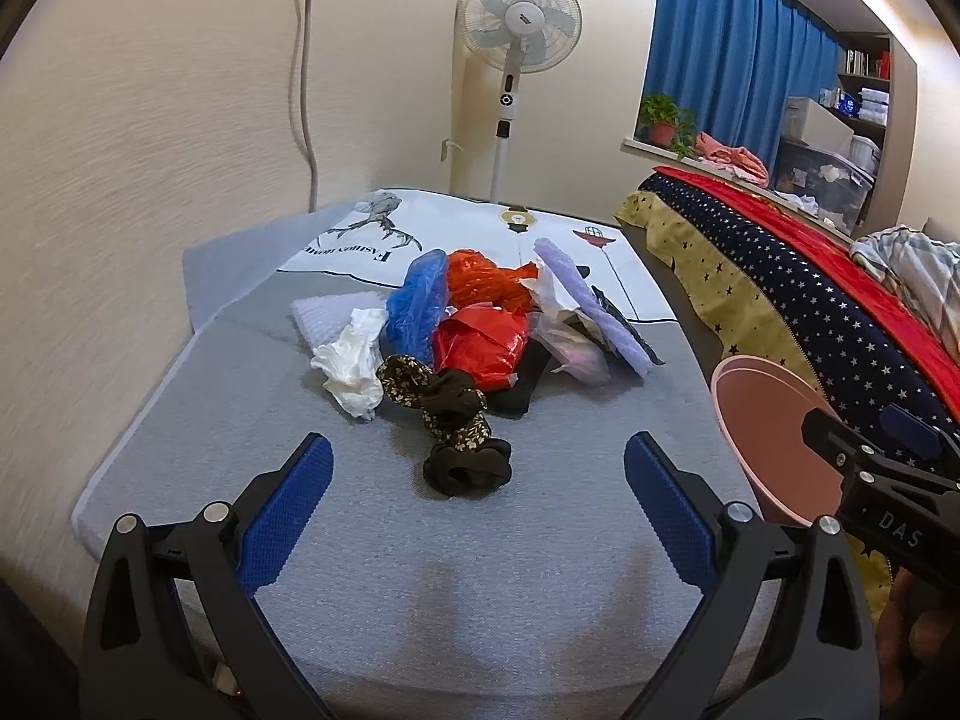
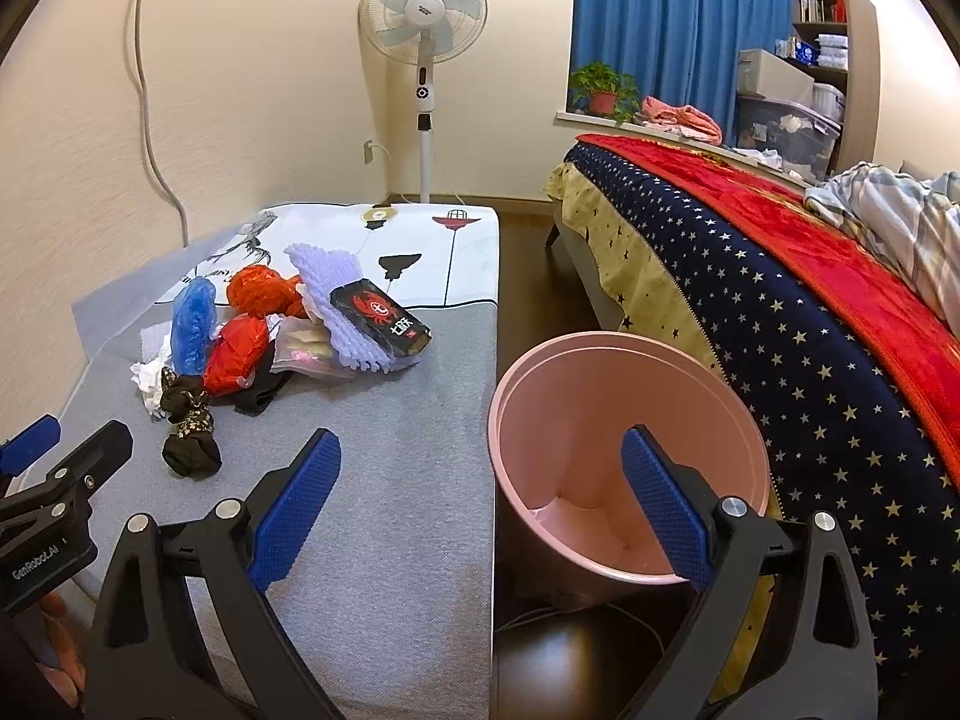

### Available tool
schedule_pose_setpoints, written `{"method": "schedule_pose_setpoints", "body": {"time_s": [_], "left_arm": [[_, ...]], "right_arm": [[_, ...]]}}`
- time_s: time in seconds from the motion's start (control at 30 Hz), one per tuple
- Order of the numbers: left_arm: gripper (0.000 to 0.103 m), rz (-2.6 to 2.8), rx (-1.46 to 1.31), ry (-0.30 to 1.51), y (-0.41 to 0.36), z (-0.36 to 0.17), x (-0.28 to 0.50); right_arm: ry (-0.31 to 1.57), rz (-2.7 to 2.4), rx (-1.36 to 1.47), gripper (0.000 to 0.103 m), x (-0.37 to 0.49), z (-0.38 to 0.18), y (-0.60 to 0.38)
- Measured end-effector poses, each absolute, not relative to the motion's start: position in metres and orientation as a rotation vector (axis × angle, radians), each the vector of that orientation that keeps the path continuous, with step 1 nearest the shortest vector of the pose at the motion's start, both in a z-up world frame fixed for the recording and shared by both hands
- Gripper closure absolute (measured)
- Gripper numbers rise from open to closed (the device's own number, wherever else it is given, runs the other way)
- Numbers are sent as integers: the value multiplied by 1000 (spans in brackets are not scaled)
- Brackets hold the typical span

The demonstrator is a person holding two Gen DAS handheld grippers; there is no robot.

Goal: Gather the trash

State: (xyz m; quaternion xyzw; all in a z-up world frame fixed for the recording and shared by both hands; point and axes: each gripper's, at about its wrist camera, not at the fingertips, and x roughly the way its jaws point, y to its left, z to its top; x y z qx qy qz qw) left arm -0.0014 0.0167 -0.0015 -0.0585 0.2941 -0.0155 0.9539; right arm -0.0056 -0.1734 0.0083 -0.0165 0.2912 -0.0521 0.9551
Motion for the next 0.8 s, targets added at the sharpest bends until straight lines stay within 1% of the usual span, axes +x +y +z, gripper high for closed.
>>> {"method": "schedule_pose_setpoints", "body": {"time_s": [0.47,0.63,0.77,0.8], "left_arm": [[9,-36,-124,592,14,1,-2],[11,-36,-126,592,14,1,-2],[13,-40,-134,595,15,0,-2],[15,-41,-137,595,15,0,-1]], "right_arm": [[589,-106,-33,13,-8,8,-176],[589,-106,-33,15,-8,8,-176],[593,-100,-27,20,-7,7,-175],[595,-97,-24,22,-7,7,-175]]}}
